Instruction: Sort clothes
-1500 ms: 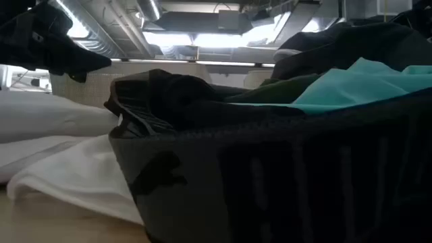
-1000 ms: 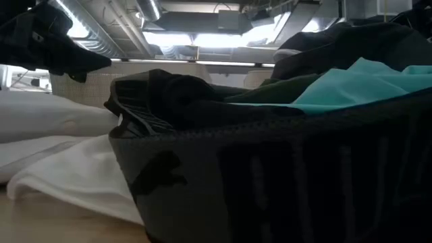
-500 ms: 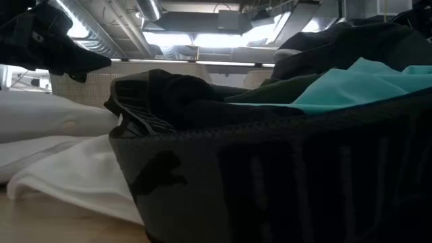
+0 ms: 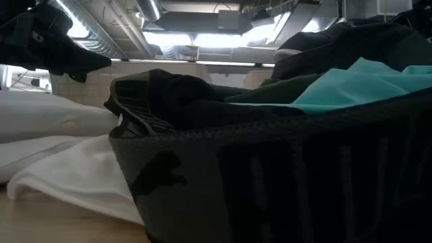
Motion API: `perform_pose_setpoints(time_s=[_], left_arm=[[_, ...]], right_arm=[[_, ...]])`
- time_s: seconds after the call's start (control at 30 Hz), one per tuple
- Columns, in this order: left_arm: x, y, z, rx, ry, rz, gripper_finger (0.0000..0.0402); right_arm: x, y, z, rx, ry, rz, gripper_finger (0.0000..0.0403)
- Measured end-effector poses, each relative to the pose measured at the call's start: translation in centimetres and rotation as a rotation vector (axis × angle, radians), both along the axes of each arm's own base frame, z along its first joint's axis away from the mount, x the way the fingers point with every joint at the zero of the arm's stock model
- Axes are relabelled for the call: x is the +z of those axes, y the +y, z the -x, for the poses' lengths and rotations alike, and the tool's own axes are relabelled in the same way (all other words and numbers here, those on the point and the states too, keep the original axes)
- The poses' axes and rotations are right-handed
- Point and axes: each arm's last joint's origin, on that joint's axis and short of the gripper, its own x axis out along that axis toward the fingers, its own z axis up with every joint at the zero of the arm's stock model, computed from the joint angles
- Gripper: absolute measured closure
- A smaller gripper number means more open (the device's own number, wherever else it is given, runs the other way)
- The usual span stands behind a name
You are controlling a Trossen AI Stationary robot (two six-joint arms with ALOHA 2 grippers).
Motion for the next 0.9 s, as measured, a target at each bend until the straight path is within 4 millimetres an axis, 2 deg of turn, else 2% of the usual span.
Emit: perform_pose_setpoints(time_s=[0.63,0.77,0.9], left_arm=[[-0.01,0.0,0.0,0.0,0.0,0.0,0.0393],[-0.01,0.0,0.0,0.0,0.0,0.0,0.0393],[0.0,0.0,0.0,0.0,0.0,0.0,0.0393]], right_arm=[[0.01,0.0,0.0,0.0,-0.001,0.0,0.0395],[0.04,0.0,0.0,0.004,0.0,-0.093,0.0395],[0.59,-0.12,0.03,-0.036,-0.059,-0.108,0.0395]])
